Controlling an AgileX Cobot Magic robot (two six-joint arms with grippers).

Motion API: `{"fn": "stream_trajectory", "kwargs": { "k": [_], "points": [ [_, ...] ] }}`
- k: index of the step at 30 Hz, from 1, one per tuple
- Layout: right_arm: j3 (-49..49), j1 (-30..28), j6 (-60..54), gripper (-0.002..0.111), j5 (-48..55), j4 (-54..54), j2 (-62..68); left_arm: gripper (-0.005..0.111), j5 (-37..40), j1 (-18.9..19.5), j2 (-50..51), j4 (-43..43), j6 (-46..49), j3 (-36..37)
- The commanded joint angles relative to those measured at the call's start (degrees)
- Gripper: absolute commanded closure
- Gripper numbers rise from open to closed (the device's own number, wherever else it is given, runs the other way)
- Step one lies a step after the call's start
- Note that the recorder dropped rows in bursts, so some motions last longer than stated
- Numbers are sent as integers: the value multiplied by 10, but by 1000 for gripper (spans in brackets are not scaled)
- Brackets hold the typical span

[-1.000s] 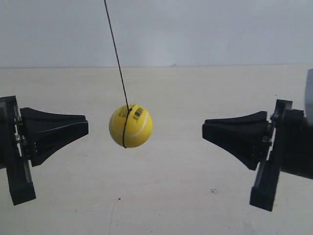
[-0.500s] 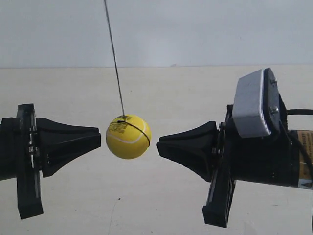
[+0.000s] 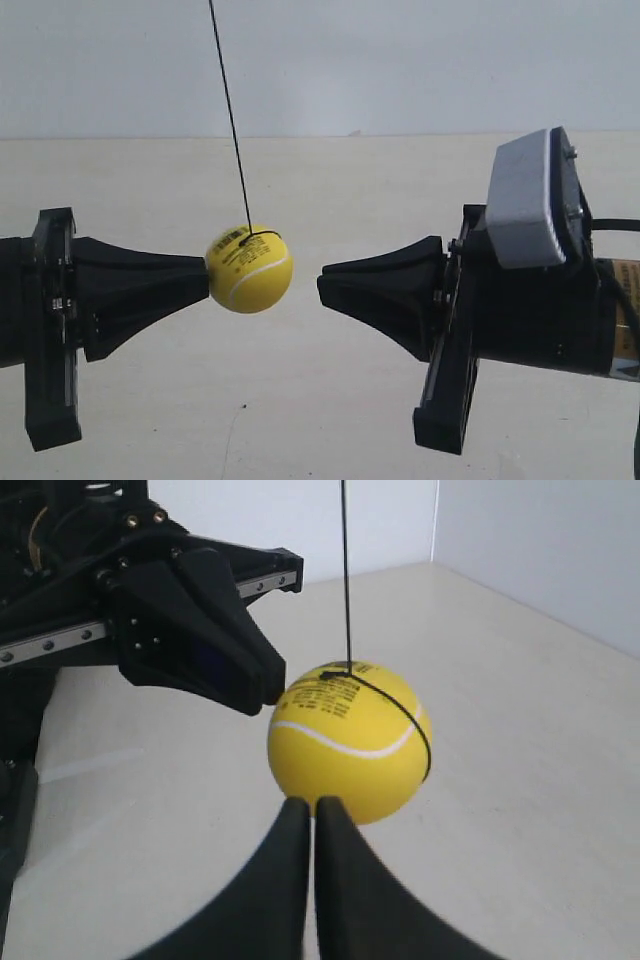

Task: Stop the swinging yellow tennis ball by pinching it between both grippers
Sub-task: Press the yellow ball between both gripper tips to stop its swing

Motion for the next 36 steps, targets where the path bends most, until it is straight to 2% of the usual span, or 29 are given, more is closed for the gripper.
{"fn": "stream_trajectory", "kwargs": {
  "k": [1, 14, 23, 36],
  "points": [
    [-9, 2, -6, 108, -3, 6, -1, 102, -6, -3, 0, -11, 11, -1],
    [-21, 2, -12, 108, 15, 22, 3, 102, 30, -3, 0, -40, 32, -1],
    [-43, 2, -11, 108, -39, 16, 92, 102, 21, -3, 25, -33, 34, -1],
    [-43, 2, 51, 108, -64, -73, 85, 102, 7, -3, 28, -13, 34, -1]
  ]
}}
